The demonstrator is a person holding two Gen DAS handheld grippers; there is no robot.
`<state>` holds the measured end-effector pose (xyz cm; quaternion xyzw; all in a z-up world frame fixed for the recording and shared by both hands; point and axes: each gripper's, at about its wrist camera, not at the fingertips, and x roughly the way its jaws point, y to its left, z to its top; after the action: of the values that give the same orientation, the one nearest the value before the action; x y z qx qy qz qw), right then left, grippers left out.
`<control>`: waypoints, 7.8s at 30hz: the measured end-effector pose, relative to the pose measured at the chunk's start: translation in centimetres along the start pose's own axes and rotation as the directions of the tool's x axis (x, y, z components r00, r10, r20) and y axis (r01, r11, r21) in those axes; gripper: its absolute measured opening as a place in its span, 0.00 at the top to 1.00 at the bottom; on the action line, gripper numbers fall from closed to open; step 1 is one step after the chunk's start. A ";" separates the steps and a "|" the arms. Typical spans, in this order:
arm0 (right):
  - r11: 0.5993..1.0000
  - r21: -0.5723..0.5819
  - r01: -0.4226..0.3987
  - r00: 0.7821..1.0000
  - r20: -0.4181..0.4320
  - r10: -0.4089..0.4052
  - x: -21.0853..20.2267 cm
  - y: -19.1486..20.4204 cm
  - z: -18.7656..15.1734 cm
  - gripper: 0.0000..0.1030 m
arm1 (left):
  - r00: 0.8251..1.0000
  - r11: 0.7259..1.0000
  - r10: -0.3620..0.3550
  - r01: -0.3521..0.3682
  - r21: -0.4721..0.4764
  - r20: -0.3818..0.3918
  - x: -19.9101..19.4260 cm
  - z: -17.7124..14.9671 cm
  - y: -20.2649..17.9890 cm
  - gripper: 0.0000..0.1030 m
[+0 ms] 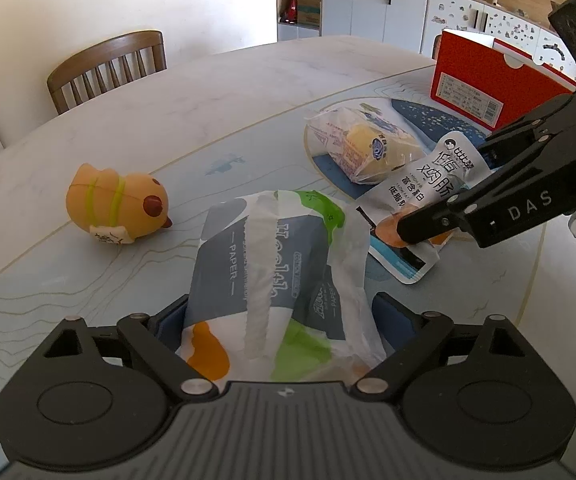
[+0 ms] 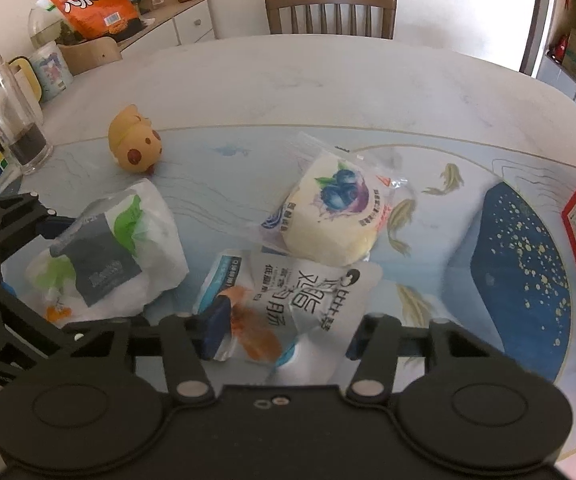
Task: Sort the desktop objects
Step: 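Grasp the tissue pack with the left gripper while the right grasps the white sausage pack, then carry the tissue pack and sausage pack with both grippers over the red box, then lower and open the left gripper to drop the tissue pack while the right drops the sausage pack, then withdraw both grippers up out of the box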
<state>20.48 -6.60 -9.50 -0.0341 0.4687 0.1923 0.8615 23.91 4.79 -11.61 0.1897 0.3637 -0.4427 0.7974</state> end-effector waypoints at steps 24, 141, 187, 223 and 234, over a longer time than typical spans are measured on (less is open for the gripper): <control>0.995 0.046 -0.087 0.996 0.032 0.086 -3.3 -1.4 -1.3 0.82 | 0.998 0.996 0.056 -0.056 -0.062 -0.006 -3.1 0.4 -2.8 0.25; 0.973 0.211 -0.098 0.994 0.068 0.085 -15.4 -34.8 -4.7 0.83 | 0.976 0.969 -0.057 0.105 0.223 -0.209 16.3 30.7 -32.1 0.25; 0.974 0.212 -0.079 0.996 0.051 0.070 -15.9 -35.3 -3.8 0.38 | 0.966 0.983 -0.056 0.098 0.158 -0.253 17.9 30.9 -31.2 0.14; 0.984 0.160 -0.082 0.988 0.143 0.059 -20.5 -31.5 -4.4 0.35 | 0.992 0.993 -0.117 0.118 0.029 -0.056 4.3 26.1 -30.1 0.14; 0.984 0.168 -0.067 0.986 0.159 0.040 -20.5 -27.5 -4.0 0.35 | 0.992 0.992 -0.128 0.128 0.009 0.005 0.4 23.5 -28.3 0.14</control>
<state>17.29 -39.09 1.71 0.0682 0.4157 0.1761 0.8897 9.91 -25.30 4.20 0.1681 0.3709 -0.4952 0.7675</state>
